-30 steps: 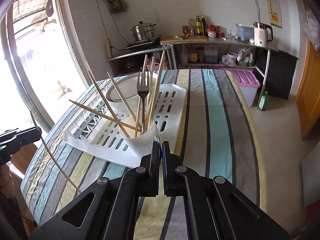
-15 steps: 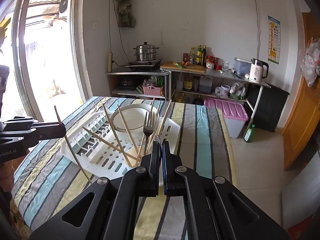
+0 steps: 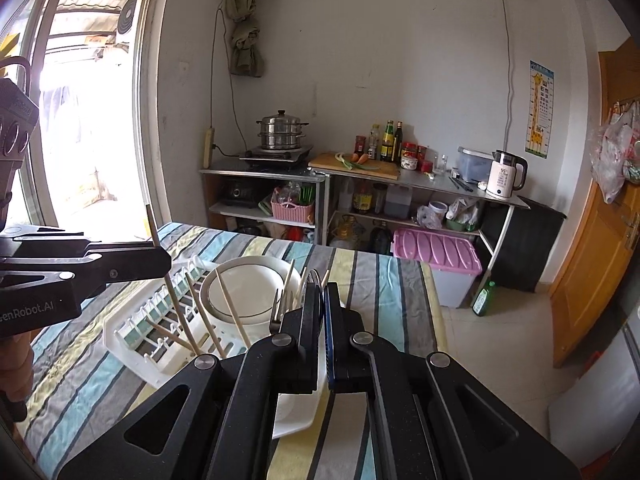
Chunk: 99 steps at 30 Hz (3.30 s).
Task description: Organize utensils
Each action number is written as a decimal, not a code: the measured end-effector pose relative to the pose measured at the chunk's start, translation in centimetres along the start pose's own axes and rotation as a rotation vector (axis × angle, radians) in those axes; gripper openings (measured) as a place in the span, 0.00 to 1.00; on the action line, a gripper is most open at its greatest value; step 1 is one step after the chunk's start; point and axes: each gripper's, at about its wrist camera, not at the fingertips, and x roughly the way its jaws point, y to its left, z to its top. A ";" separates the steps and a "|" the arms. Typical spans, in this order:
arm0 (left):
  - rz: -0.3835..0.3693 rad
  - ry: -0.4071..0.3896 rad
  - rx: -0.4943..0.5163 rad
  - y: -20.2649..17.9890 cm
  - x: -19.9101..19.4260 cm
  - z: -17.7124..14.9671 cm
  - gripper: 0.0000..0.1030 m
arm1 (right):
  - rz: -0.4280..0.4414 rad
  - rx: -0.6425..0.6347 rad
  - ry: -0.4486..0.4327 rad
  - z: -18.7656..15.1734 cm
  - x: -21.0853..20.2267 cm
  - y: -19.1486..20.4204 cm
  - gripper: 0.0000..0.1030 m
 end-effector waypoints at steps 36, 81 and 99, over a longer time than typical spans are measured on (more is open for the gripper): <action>0.018 0.106 -0.070 2.9 7.0 -3.4 0.08 | 0.079 0.008 0.096 -3.2 7.6 0.6 0.16; 0.325 -0.116 -0.158 0.9 -15.0 -24.3 0.40 | 0.015 0.105 0.017 -18.4 -15.1 9.3 0.48; 0.351 -0.114 -0.183 -0.1 -16.7 -28.2 0.51 | -0.003 0.069 0.024 -21.8 -17.5 12.0 0.49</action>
